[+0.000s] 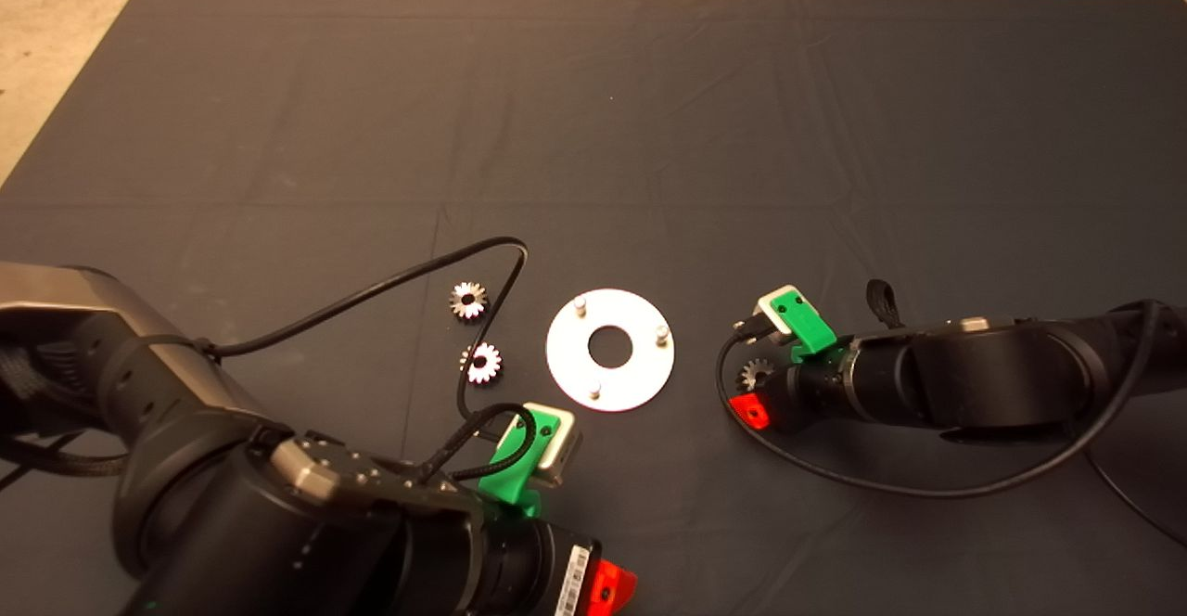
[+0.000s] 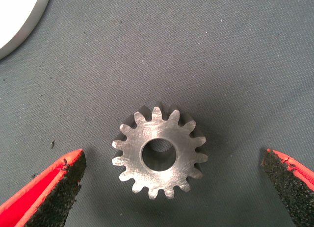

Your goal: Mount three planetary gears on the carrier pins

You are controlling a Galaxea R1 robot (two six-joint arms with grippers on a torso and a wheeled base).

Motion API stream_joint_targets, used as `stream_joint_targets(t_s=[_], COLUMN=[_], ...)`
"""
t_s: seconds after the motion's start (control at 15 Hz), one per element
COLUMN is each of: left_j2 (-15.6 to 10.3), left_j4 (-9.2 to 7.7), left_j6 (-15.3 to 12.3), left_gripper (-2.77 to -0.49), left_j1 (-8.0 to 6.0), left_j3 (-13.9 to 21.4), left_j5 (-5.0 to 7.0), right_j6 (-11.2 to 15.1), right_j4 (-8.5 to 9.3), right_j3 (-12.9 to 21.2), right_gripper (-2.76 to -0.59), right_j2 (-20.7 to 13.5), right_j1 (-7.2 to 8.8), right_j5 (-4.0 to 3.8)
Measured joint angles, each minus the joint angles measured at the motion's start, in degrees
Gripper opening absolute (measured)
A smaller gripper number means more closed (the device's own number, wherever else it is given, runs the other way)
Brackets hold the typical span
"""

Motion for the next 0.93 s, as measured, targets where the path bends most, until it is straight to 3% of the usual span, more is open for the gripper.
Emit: stream_joint_targets(t_s=[0.93], left_j2=[0.38], left_j4=[0.77], left_j6=[0.00], left_gripper=[-0.62], left_j1=[0.00], left_j3=[0.00], left_j5=[0.00], right_j6=[-0.69], right_j4=[-1.56], right_j3=[-0.40], right_gripper=[-1.54], right_j2=[0.29], right_j1=[0.00], right_j5=[0.00])
